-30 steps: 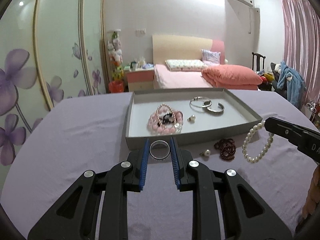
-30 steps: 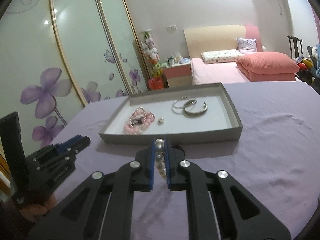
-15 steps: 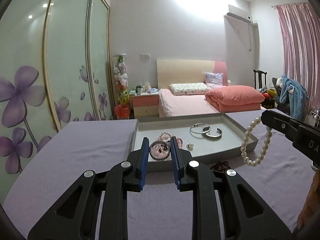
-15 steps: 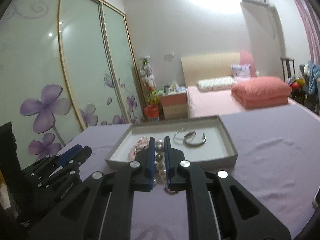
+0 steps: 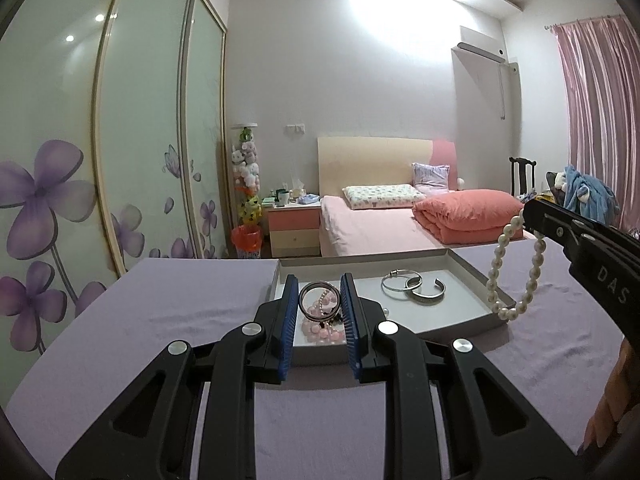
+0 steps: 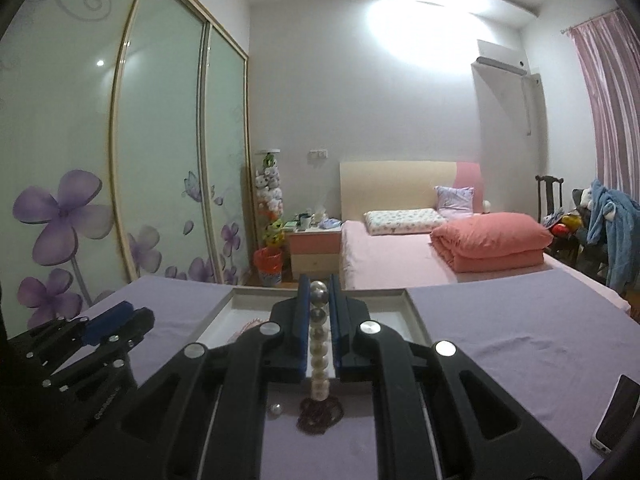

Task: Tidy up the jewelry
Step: 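Carry the silver ring and white pearl bracelet over the grey tray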

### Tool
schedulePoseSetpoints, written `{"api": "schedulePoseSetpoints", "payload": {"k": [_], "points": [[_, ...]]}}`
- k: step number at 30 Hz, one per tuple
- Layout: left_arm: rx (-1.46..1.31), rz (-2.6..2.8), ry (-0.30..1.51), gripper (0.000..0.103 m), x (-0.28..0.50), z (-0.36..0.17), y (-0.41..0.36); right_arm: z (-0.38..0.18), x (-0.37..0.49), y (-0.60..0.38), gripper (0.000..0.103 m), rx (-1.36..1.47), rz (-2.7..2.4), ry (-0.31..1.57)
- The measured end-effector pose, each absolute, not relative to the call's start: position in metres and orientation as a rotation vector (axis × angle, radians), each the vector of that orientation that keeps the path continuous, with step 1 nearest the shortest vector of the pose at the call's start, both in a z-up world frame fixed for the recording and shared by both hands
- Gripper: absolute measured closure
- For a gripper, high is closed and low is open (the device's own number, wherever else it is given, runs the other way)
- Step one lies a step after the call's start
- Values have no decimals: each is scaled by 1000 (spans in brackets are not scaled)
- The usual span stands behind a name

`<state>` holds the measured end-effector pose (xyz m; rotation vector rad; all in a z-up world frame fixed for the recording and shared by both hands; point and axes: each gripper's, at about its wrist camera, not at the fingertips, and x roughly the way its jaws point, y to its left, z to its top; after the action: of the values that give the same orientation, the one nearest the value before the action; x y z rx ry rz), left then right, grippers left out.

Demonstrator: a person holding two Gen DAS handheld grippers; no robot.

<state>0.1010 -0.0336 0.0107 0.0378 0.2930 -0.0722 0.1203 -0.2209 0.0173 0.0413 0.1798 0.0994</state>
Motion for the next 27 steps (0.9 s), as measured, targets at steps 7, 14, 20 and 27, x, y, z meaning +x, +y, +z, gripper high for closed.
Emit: {"api": "schedulePoseSetpoints", "payload": {"k": [7,14,20,27], "points": [[29,-82,276,80,105,14,-35,19,133,-220,93,38,75,165],[31,-81,279,80,113,14,-38,19,140,-219,93,38,71,170],[31,-87,288,80,118,13,-41,18,148,-223,93,39,71,176],[18,-109,316,80,140,13,-39,14,167,-228,93,56,67,187]]}}
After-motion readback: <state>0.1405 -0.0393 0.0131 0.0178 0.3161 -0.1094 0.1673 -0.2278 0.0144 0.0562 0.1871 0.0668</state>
